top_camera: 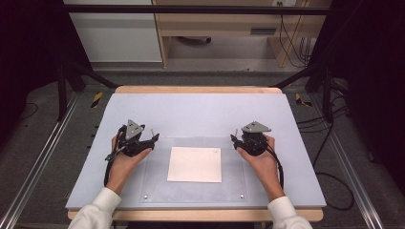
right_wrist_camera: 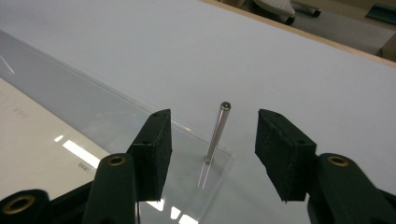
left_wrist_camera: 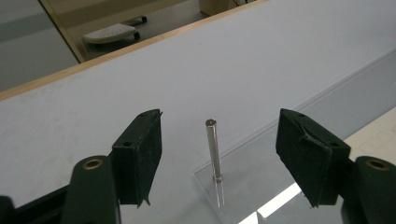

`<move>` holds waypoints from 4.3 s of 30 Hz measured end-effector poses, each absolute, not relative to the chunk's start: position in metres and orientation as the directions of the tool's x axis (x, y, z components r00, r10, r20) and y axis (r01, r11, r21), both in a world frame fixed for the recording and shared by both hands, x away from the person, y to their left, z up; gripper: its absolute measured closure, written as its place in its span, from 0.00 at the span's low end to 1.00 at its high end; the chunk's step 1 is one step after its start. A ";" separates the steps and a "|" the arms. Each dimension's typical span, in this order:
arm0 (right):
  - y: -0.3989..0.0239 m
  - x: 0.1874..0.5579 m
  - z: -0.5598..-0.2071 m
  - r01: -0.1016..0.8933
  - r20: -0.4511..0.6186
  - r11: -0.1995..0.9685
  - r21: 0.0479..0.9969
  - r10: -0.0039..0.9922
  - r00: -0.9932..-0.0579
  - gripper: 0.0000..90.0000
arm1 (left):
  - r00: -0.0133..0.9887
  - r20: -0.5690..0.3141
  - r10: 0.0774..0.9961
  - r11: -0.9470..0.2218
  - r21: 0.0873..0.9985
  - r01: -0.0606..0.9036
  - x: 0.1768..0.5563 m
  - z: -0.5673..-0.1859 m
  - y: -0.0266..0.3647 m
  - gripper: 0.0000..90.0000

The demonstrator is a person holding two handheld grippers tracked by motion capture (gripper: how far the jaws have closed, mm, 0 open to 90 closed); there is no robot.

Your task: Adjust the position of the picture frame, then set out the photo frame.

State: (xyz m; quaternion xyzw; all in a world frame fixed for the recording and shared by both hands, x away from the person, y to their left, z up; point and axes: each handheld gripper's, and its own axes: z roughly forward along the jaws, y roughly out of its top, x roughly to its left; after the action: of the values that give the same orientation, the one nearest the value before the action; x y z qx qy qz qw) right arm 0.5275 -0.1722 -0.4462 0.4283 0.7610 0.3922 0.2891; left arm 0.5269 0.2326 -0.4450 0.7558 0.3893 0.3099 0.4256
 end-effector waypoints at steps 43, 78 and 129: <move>-0.165 0.551 -0.450 0.464 -0.060 0.279 0.841 0.900 -0.433 0.95 | 0.453 0.025 0.891 -0.259 0.848 0.463 0.547 -0.458 0.226 0.94; -0.167 0.597 -0.425 0.703 0.089 0.286 0.652 0.891 -0.445 0.95 | 0.508 -0.076 0.858 -0.330 0.677 0.658 0.591 -0.433 0.228 0.95; -0.236 0.371 -0.453 0.353 -0.228 0.536 0.767 0.742 -0.631 0.19 | 0.502 -0.118 0.857 -0.326 0.630 0.704 0.599 -0.430 0.228 0.94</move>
State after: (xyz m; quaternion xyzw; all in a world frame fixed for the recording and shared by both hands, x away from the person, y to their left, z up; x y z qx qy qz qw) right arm 0.3708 -0.2357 -0.4527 0.3291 0.8316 0.3517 0.2764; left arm 0.5991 0.2284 -0.4302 0.8055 0.4846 0.1193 0.3196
